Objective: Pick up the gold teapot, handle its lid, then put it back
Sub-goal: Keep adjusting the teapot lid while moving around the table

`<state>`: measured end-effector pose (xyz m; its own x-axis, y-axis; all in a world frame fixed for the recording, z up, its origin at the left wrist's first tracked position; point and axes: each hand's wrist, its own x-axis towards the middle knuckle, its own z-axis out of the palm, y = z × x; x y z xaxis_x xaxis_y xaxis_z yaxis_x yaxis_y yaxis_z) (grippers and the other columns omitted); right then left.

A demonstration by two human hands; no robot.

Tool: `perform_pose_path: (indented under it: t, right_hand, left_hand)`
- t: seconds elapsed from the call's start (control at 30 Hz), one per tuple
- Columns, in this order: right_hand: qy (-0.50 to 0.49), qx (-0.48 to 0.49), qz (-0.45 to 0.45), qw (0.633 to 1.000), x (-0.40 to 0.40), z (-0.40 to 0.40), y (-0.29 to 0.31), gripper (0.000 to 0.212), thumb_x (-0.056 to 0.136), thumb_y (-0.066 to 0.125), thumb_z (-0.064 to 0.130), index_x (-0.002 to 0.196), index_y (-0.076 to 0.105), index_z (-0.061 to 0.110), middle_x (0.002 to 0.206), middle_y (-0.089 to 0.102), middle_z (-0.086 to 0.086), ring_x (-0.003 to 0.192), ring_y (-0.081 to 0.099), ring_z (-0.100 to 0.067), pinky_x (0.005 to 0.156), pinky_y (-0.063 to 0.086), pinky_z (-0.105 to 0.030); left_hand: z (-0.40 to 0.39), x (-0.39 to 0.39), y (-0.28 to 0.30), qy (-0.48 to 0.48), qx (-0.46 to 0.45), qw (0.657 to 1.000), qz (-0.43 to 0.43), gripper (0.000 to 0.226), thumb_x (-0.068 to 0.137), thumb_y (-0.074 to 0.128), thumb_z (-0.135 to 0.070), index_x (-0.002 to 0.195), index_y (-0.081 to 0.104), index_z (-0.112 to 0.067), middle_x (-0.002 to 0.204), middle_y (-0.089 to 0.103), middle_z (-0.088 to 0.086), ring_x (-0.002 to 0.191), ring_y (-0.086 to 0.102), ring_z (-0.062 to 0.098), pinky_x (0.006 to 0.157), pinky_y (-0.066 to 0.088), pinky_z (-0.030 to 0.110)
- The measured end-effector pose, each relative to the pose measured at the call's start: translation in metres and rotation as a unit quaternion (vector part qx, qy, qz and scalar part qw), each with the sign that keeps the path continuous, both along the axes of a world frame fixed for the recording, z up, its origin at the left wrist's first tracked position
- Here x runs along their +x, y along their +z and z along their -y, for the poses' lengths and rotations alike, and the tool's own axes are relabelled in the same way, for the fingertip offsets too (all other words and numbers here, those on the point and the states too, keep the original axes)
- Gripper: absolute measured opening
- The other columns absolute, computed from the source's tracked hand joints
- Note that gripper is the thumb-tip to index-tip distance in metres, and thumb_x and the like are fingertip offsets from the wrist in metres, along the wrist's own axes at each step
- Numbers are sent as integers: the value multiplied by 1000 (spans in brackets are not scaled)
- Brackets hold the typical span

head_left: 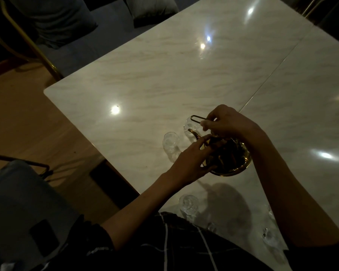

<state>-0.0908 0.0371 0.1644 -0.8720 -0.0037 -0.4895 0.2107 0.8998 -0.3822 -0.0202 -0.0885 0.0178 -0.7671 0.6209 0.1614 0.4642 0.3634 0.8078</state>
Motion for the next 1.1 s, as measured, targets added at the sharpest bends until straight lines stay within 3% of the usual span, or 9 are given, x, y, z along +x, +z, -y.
perform_pose_path:
  t: [0.17,0.47,0.67,0.9,1.1]
  right_hand:
    - [-6,-2,2,1000,-2,-1,-2,27,94,62,30,96,76,7,68,60,5,67,60,-10,60,48,-23]
    - [-13,-5,-6,1000,4,1,-12,29,94,60,33,93,78,9,82,68,-7,84,68,-22,73,56,-36]
    - [-35,-20,-17,999,13,-2,-26,28,94,59,35,89,76,13,84,70,-4,81,68,-18,64,50,-26]
    - [-98,-55,-54,992,31,-11,-33,29,93,59,36,90,77,14,90,71,-3,84,68,-19,80,57,-39]
    - [-146,-76,-77,983,52,-25,-35,32,93,56,37,87,76,13,82,72,-6,81,70,-21,78,58,-43]
  left_hand:
    - [0,0,0,-1,2,1000,-1,77,91,77,-29,156,37,-36,165,31,5,131,57,27,87,61,44]
    - [6,2,-8,-5,-15,1000,-2,77,91,76,-29,157,36,-36,166,29,4,139,51,28,91,61,45]
    - [12,2,-14,-13,-38,999,10,73,93,74,-33,157,39,-35,167,27,4,144,45,27,98,58,44]
    - [12,-1,-14,-40,-57,998,-2,70,93,74,-31,155,41,-37,168,26,2,145,43,27,97,58,45]
    - [4,0,-14,-81,-49,995,-15,73,90,77,-25,153,42,-35,169,25,3,149,38,28,102,56,46]
